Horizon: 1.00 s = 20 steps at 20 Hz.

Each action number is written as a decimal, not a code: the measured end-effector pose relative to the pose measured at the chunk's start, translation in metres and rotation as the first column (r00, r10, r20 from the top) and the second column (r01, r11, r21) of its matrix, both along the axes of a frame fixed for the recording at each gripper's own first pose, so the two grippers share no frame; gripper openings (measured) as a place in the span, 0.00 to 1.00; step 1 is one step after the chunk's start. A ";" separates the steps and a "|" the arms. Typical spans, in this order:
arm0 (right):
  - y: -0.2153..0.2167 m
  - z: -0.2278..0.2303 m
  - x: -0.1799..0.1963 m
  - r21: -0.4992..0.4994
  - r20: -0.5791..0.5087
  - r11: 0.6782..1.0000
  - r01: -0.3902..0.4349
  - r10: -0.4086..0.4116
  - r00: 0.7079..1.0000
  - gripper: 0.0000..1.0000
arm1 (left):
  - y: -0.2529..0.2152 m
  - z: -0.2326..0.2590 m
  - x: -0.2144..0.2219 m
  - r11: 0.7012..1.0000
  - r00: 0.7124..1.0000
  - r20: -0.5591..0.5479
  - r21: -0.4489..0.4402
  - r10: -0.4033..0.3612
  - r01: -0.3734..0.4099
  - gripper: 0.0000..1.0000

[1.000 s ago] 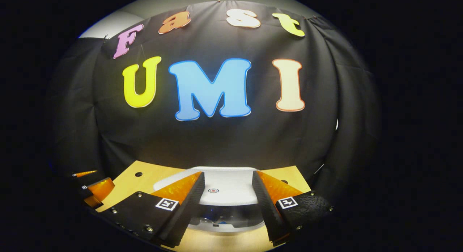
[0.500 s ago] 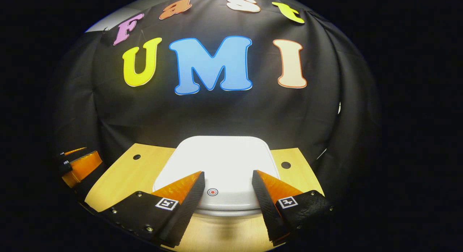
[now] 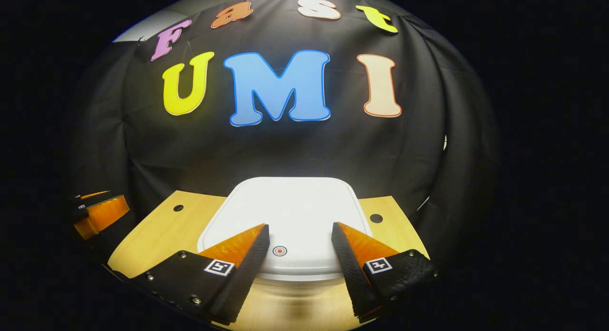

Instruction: Press the lid of the desktop garbage bin to open it, pick up the crumpled paper on the desktop and throw it into the bin, then pick up the pop can on the desktop and drop it into the bin, and finally close the garbage bin lid.

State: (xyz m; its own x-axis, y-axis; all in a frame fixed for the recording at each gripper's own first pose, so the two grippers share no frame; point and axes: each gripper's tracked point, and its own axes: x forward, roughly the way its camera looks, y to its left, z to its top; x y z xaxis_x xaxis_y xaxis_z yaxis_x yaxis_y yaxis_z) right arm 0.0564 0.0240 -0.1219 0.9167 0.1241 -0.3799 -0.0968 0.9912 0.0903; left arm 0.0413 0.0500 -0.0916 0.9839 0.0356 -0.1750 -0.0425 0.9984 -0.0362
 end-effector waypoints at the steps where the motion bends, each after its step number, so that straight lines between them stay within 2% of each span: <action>1: 0.000 -0.001 0.001 0.008 0.009 1.000 0.004 -0.004 1.000 0.86 | 0.000 -0.001 0.000 1.000 1.000 -0.002 0.001 -0.001 0.001 0.92; 10: 0.001 -0.006 -0.002 -0.001 0.069 1.000 0.014 -0.014 0.998 0.86 | -0.007 -0.006 -0.004 1.000 1.000 -0.013 0.008 -0.012 0.012 0.92; 20: 0.001 -0.003 -0.001 0.020 0.042 1.000 0.018 -0.019 0.999 0.86 | -0.011 0.000 -0.005 1.000 1.000 0.002 0.021 -0.018 0.018 0.92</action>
